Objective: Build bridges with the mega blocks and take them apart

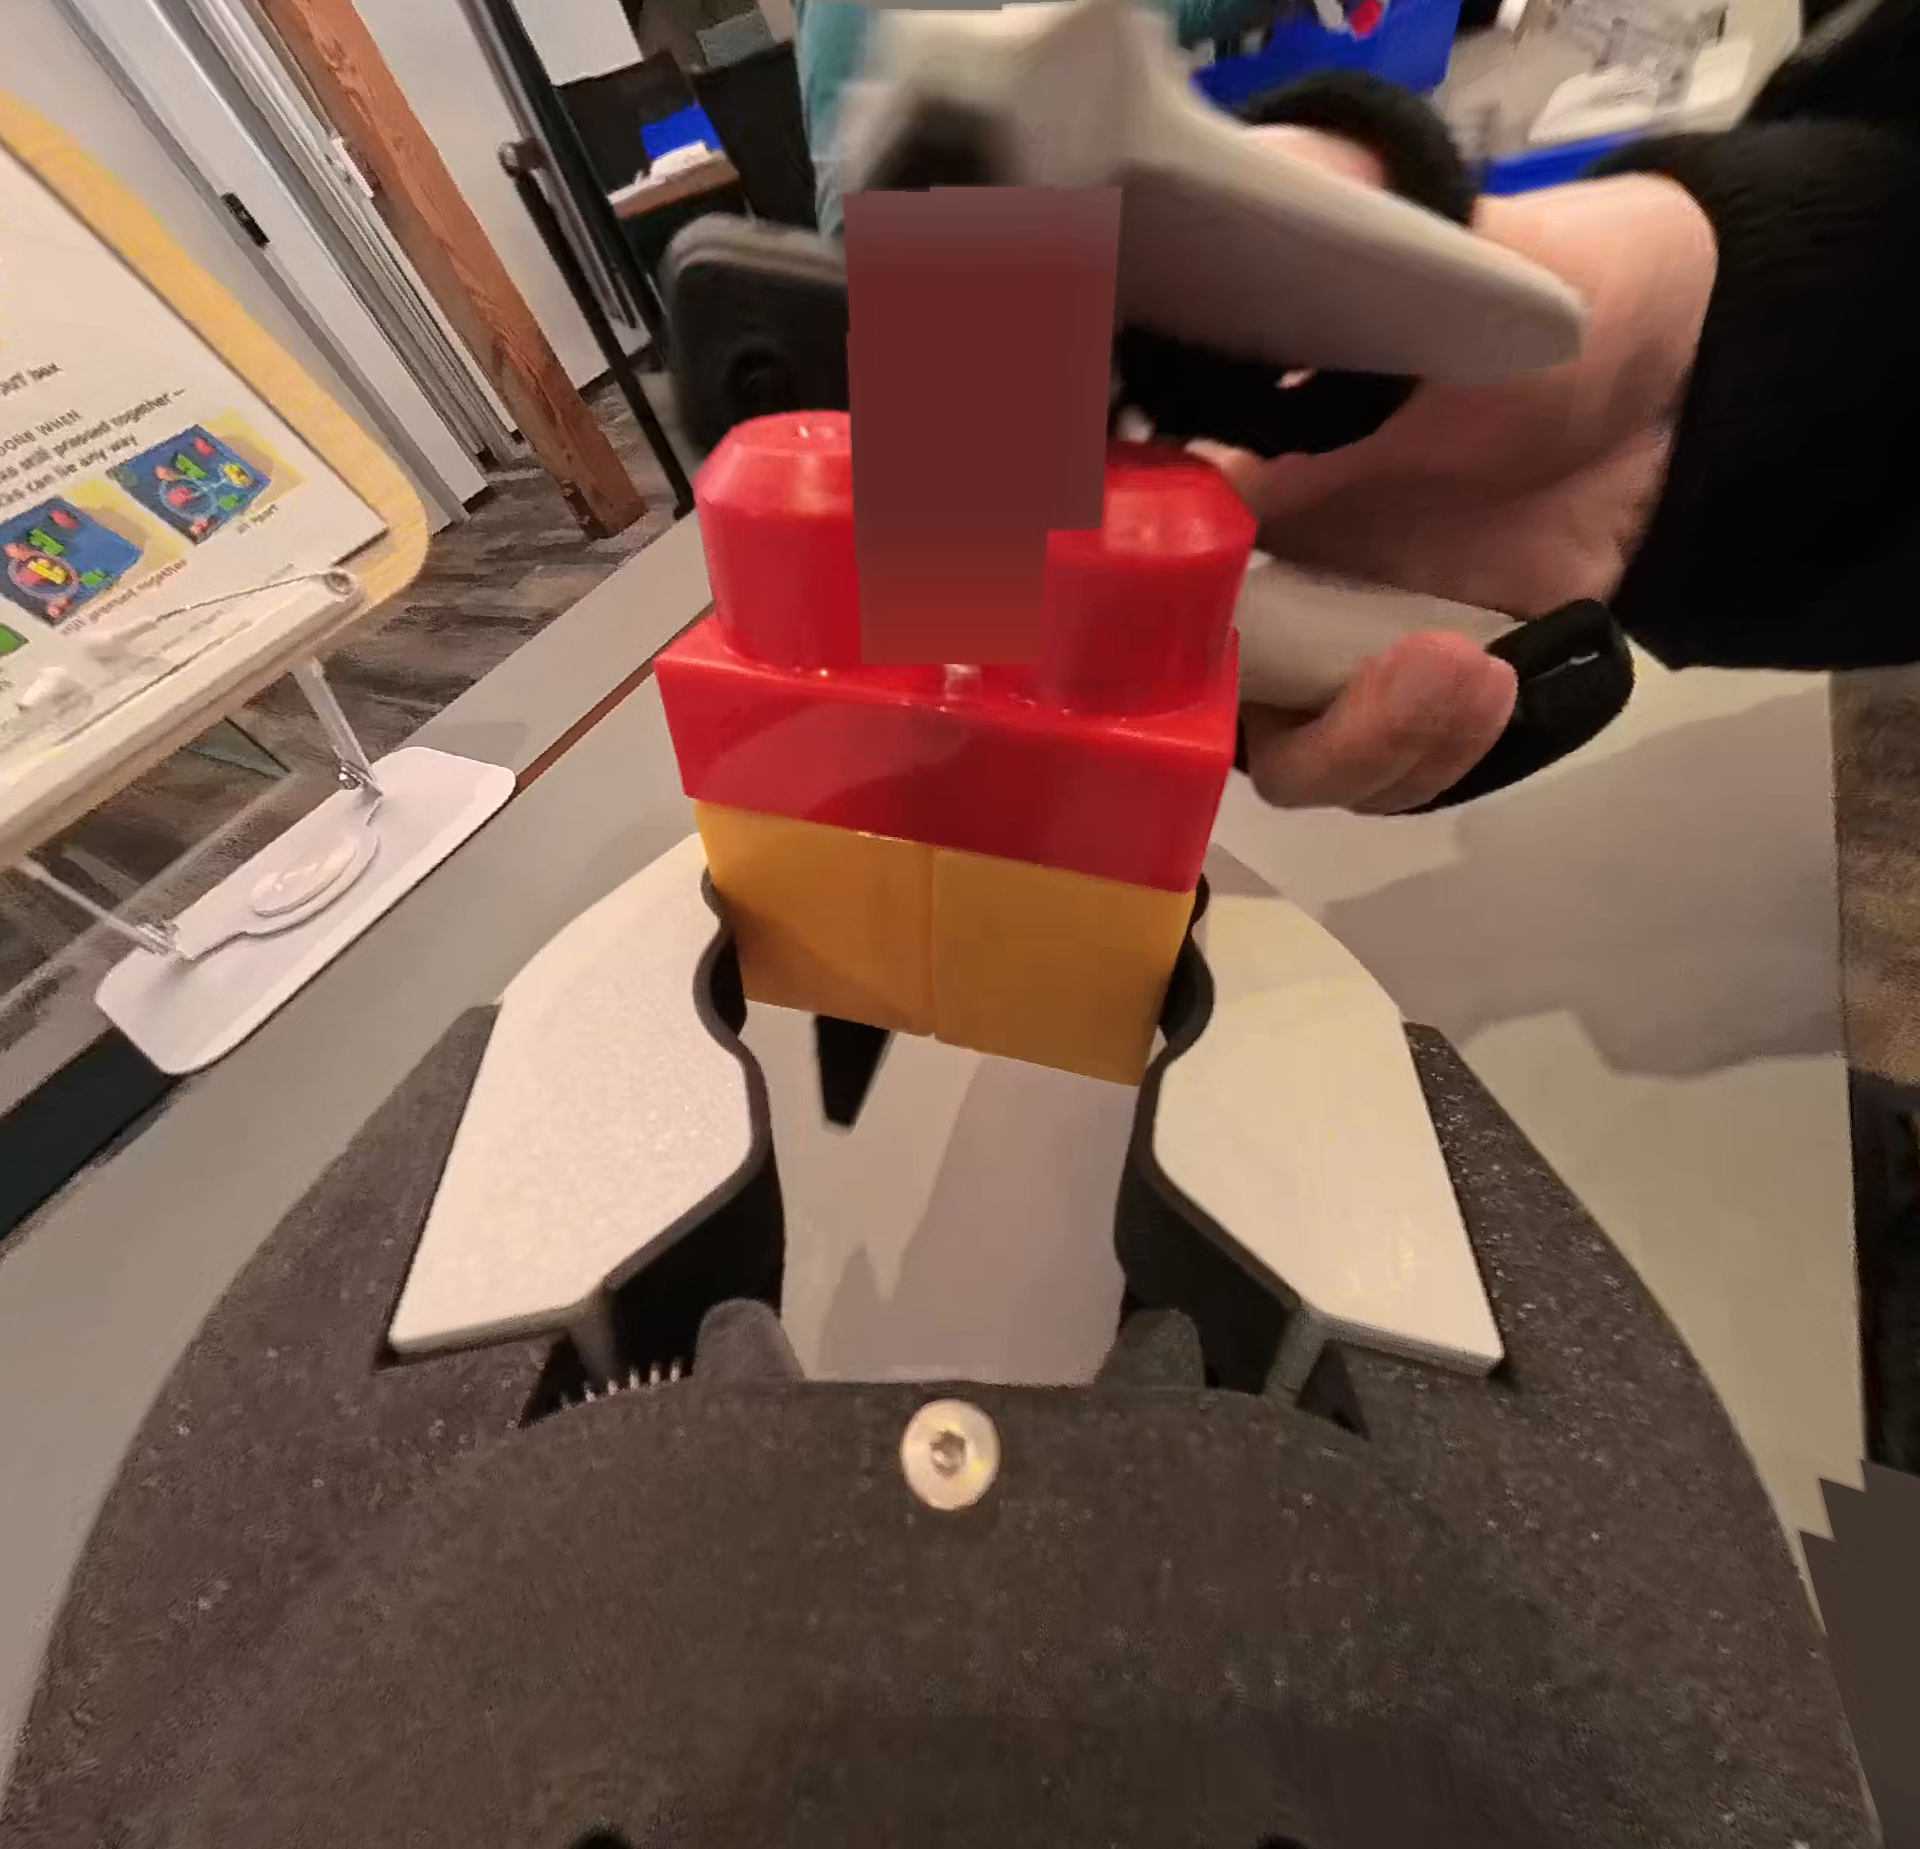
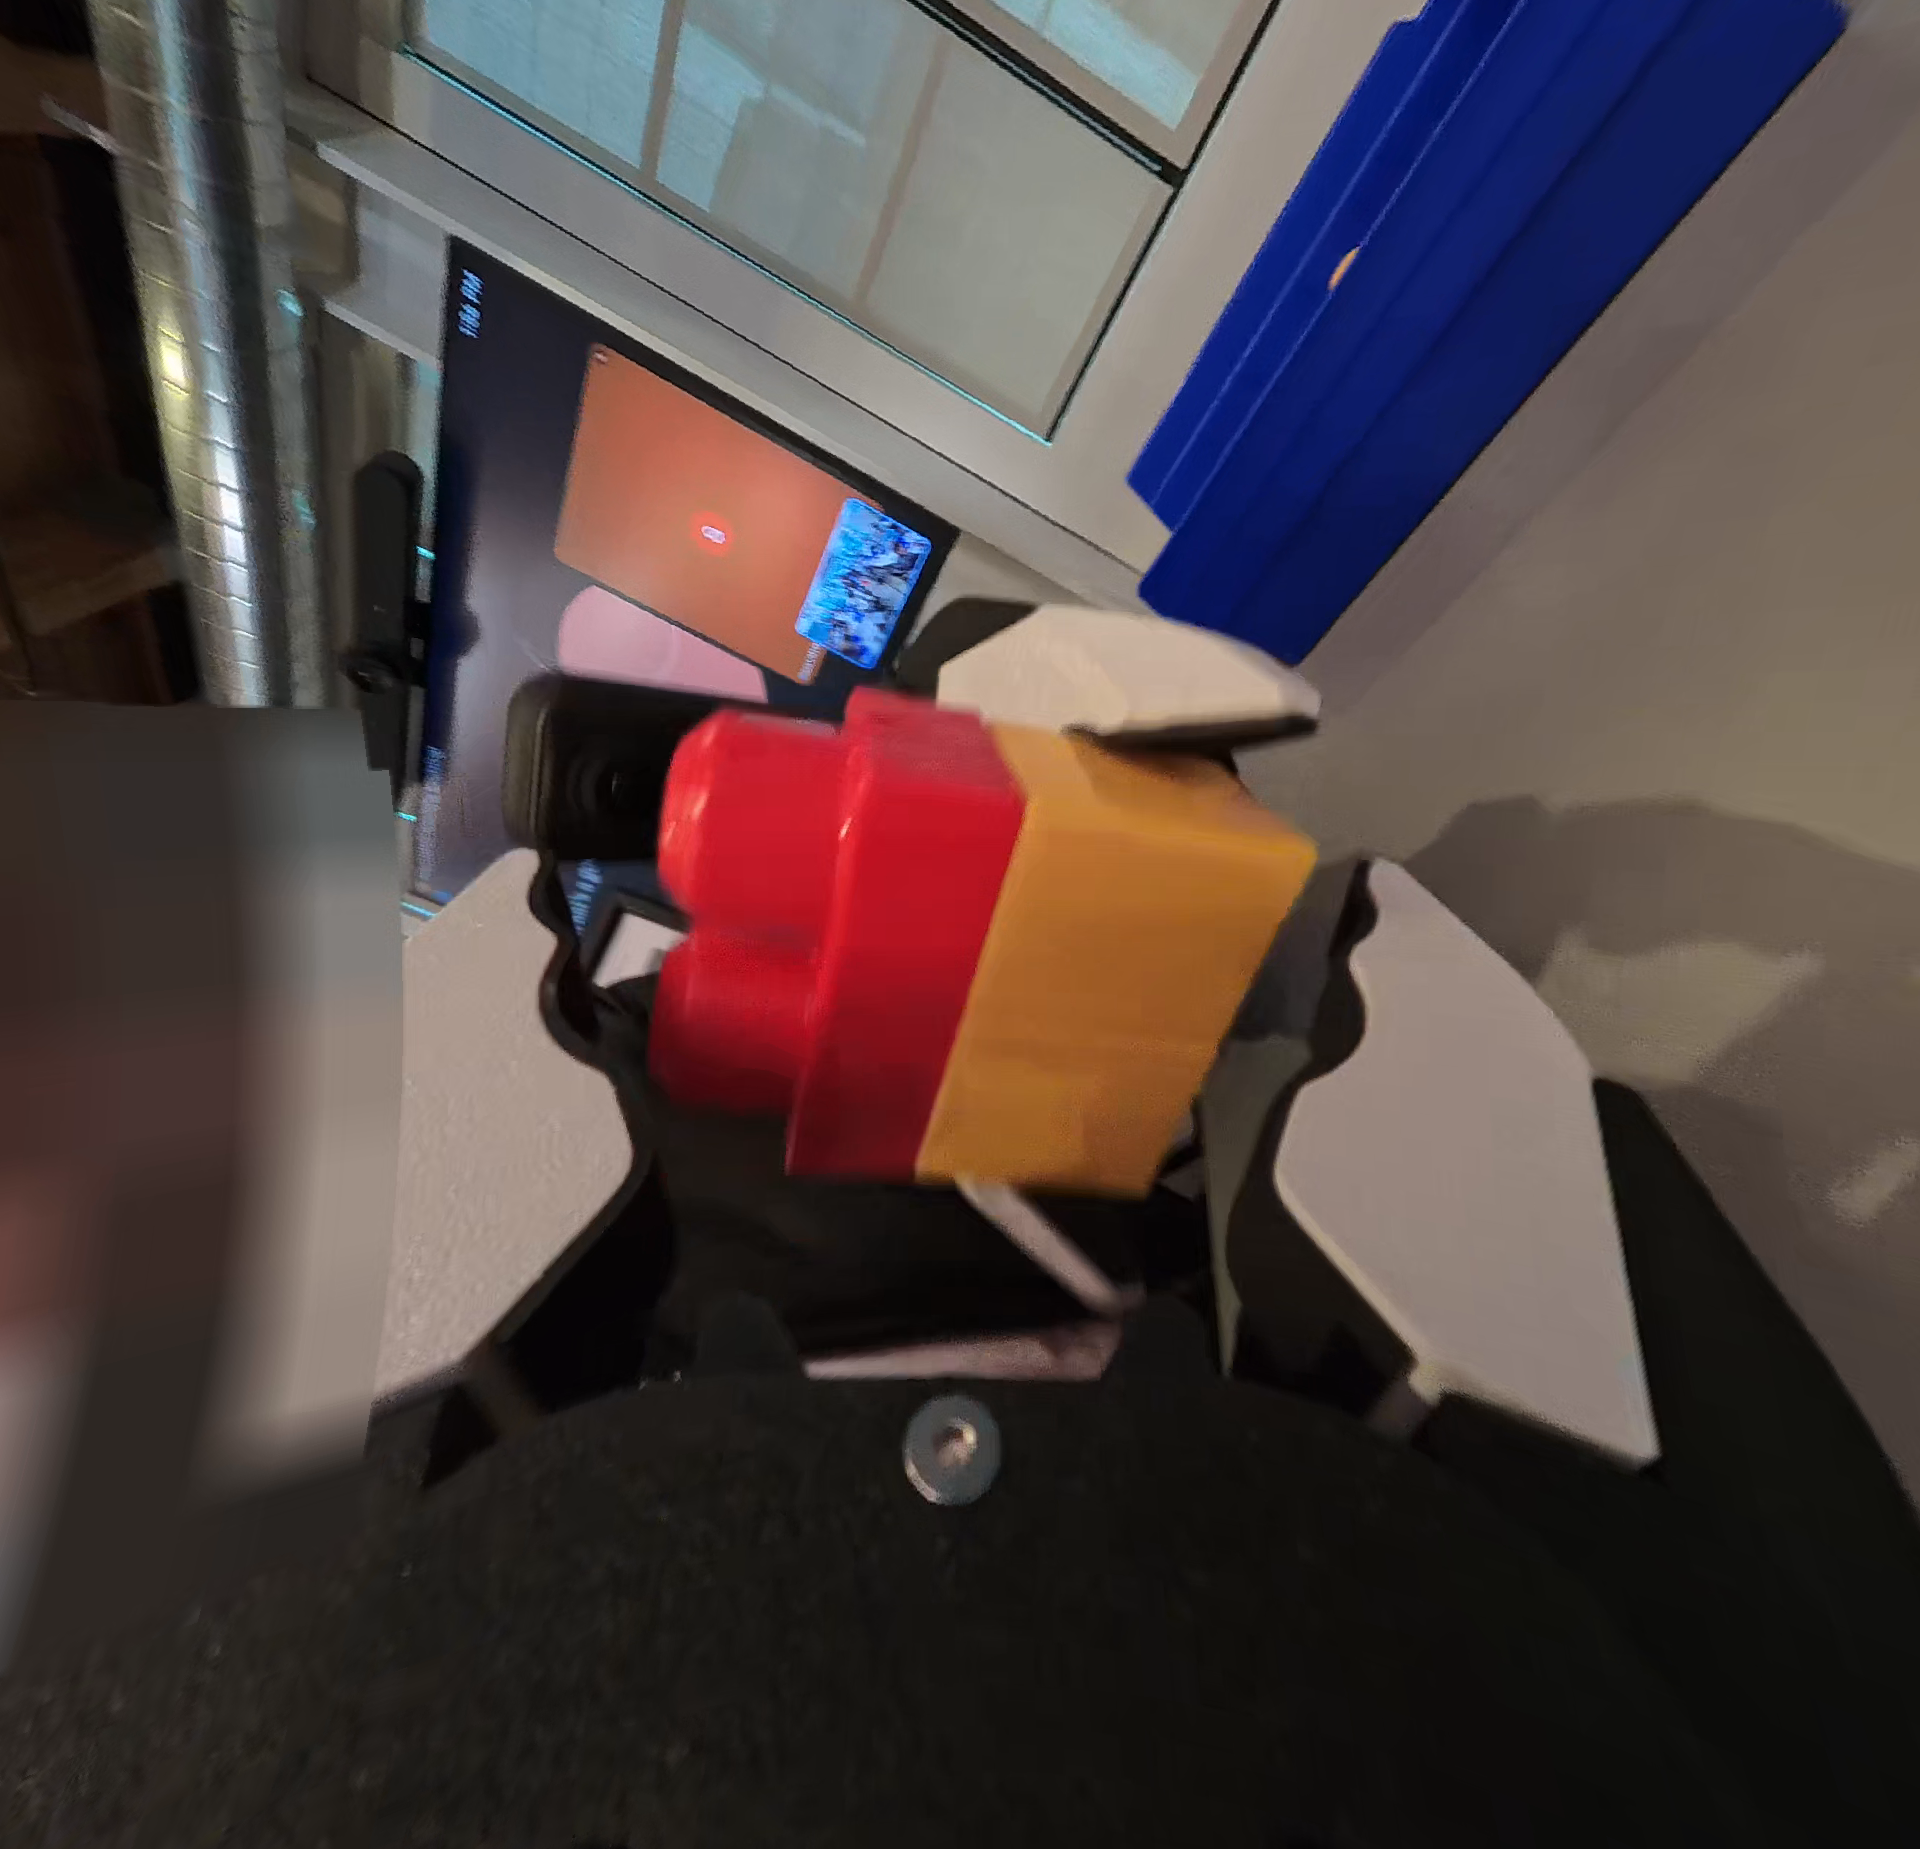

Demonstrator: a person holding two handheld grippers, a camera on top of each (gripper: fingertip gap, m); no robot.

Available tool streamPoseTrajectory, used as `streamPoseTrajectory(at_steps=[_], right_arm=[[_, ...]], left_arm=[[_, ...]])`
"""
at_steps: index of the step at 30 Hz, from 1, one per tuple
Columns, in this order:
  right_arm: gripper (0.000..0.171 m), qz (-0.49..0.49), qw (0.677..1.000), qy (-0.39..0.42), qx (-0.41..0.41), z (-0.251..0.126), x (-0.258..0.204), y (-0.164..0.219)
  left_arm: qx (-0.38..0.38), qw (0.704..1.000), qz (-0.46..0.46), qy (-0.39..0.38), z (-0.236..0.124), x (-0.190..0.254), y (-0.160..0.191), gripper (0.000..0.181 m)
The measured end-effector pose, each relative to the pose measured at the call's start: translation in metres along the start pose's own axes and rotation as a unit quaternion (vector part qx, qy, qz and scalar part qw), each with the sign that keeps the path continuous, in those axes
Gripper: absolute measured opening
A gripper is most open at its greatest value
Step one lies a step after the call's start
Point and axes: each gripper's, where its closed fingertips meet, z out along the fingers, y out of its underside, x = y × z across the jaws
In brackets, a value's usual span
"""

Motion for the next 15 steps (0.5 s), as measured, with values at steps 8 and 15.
streamPoseTrajectory(at_steps=[8, 15], right_arm=[[0.082, -0.291, 0.924, 0.205, 0.139, -0.053, -0.012, -0.043], [0.092, -0.298, 0.887, 0.340, 0.093, -0.026, 0.027, -0.052]], left_arm=[[0.007, 0.975, -0.156, -0.158, -0.032, -0.090, 0.015, 0.080], [-0.093, 0.964, -0.072, -0.237, -0.011, -0.087, 0.024, 0.079]])
